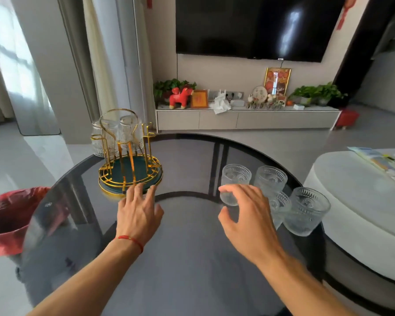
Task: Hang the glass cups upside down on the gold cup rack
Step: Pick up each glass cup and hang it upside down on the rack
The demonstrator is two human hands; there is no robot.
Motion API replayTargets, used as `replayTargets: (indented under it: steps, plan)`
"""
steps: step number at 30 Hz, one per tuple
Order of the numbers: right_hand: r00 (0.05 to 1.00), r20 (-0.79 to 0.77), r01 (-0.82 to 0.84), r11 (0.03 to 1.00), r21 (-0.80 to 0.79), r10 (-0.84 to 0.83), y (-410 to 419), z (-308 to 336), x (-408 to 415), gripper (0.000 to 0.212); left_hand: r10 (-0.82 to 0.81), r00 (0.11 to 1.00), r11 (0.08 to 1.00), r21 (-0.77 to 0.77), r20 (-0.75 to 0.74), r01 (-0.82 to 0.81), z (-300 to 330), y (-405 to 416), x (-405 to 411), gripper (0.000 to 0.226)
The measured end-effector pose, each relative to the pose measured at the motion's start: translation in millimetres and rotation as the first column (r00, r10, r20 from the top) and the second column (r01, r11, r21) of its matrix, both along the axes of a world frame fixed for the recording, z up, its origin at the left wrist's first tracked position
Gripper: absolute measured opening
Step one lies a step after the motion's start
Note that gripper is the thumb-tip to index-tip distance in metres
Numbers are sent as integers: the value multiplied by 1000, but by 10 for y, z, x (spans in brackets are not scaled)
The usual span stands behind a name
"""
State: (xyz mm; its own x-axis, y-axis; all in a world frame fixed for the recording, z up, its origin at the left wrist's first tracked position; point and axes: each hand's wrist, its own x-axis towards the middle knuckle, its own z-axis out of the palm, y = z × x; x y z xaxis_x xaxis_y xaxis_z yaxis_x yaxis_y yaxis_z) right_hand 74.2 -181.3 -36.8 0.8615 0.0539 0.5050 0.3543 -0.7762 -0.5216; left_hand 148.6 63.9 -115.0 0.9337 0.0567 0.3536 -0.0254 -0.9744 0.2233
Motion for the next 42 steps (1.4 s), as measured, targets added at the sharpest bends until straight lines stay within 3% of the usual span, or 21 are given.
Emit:
replayTargets:
  steps: [2, 6, 10, 13, 19, 27, 30, 31, 34, 37, 39, 42]
  plan:
    - [995, 9, 95, 986, 134, -97, -235, 61, -61, 27, -188, 981, 971, -142, 40, 192, 128, -364, -171, 51]
    - [968, 5, 231, 898, 375, -251, -626, 178, -51, 17, -475, 870, 769, -420, 131, 482, 256, -1261, -587, 54]
    - [942, -77, 330, 848, 414, -328, -975, 120, -56, 18, -415, 899, 635, -664, 137, 395, 263, -2143, -838, 101]
    - [940, -87, 337, 855, 395, -330, -1084, 54, -15, 19, -311, 943, 709, -632, 118, 312, 320, -2453, -734, 116]
    - [969, -38, 243, 902, 357, -246, -1196, -11, -7, 19, -252, 968, 784, -586, 1, 205, 409, -2522, -481, 96]
    - [992, -121, 2, 941, 339, 42, -1095, -47, 35, 15, -373, 926, 825, -480, -64, 299, 468, -1816, -593, 84]
    - [964, -207, -93, 938, 333, 169, -953, -97, 62, 13, -322, 942, 809, -544, -95, 222, 529, -1326, -628, 80]
    - [950, -235, -120, 934, 337, 207, -870, -126, 76, 14, -282, 954, 768, -621, -103, 160, 540, -1166, -635, 78]
    - [911, -303, -154, 912, 379, 280, -575, -217, 138, 16, -193, 966, 522, -852, -171, -47, 564, -840, -623, 76]
    - [871, -391, -130, 907, 401, 298, -281, -302, 231, 18, -183, 958, 335, -930, -219, -148, 587, -670, -523, 76]
    - [827, -455, -91, 877, 473, 331, -91, -333, 266, 18, -221, 952, 199, -966, -210, -167, 607, -611, -472, 65]
    - [769, -491, 6, 762, 647, 410, 157, -382, 325, 30, -286, 941, 119, -981, -181, -152, 587, -560, -416, 49]
